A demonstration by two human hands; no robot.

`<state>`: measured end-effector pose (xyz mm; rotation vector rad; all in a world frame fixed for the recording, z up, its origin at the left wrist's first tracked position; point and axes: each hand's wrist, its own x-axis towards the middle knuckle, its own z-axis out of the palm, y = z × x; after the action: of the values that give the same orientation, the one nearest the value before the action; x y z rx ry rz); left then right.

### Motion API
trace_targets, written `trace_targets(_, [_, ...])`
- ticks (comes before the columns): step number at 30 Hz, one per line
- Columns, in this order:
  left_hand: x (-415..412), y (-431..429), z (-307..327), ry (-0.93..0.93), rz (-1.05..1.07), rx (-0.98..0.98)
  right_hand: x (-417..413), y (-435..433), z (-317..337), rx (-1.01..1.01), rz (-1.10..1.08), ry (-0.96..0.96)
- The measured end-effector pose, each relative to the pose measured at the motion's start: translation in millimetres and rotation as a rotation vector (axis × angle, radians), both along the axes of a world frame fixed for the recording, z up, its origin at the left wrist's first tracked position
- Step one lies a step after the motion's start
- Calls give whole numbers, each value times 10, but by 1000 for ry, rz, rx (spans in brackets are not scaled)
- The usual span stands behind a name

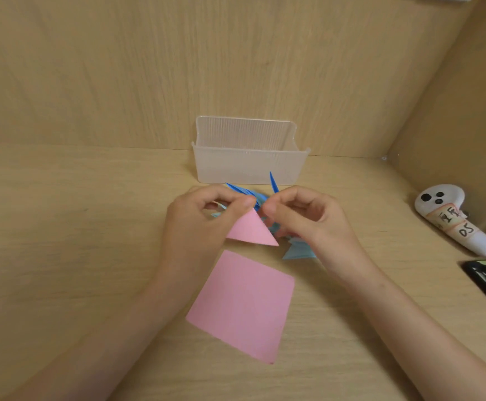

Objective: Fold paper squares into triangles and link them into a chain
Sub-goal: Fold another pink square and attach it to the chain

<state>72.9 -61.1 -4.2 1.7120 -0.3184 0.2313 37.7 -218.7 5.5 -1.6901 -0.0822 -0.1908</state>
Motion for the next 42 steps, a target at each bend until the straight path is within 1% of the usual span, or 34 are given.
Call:
trace_targets(2, [-33, -20, -19, -36, -29, 51, -2, 12, -22, -20, 16, -13])
trace_targets(3, [-42, -23, -21, -32, -44, 46, 2, 12, -28, -26, 24, -17])
trace_targets(6, [-61, -8, 0, 28, -100, -60, 7, -3, -21, -26, 49, -33])
trace_targets(8, [-60, -2, 7, 20, -101, -60, 5, -14, -19, -32, 50, -28])
trace_targets(12, [-85, -11, 11, -19, -31, -2, -9, -8, -2, -14, 105, 18])
trace_targets(14, [-81, -14, 22, -23, -4, -6, -7, -19, 3, -27, 113, 28])
trace_targets(17, [-7, 23, 36, 21, 57, -110, 3, -35, 17, -83, 103, 19])
trace_targets(21, [41, 53, 66, 34, 85, -135, 10, -42, 18, -115, 99, -5])
trace_targets(25, [135, 159, 100, 49, 147, -249, 19, -100, 37, -181, 66, -1])
trace_targets(27, [168, 195, 103, 68, 124, -251, 20, -117, 56, -136, 12, 7])
trace_targets(29, [140, 143, 85, 93, 64, -208, 14, -120, 80, -51, -36, -13])
trace_targets(31, [79, 47, 58, 106, 6, -163, 5, -117, 100, -11, -47, -39])
trace_targets(34, [37, -27, 15, 92, -63, -146, 8, -96, 87, -22, 32, -35])
trace_targets(37, [21, -23, 31, 76, -113, -161, 26, -47, 22, -67, 105, -74])
trace_targets(40, [33, -11, 57, 88, -127, -158, 57, -84, 24, -38, 16, -113])
trace_targets(42, [82, 11, 45, 172, -143, -114, 86, -165, 49, 12, -94, -139])
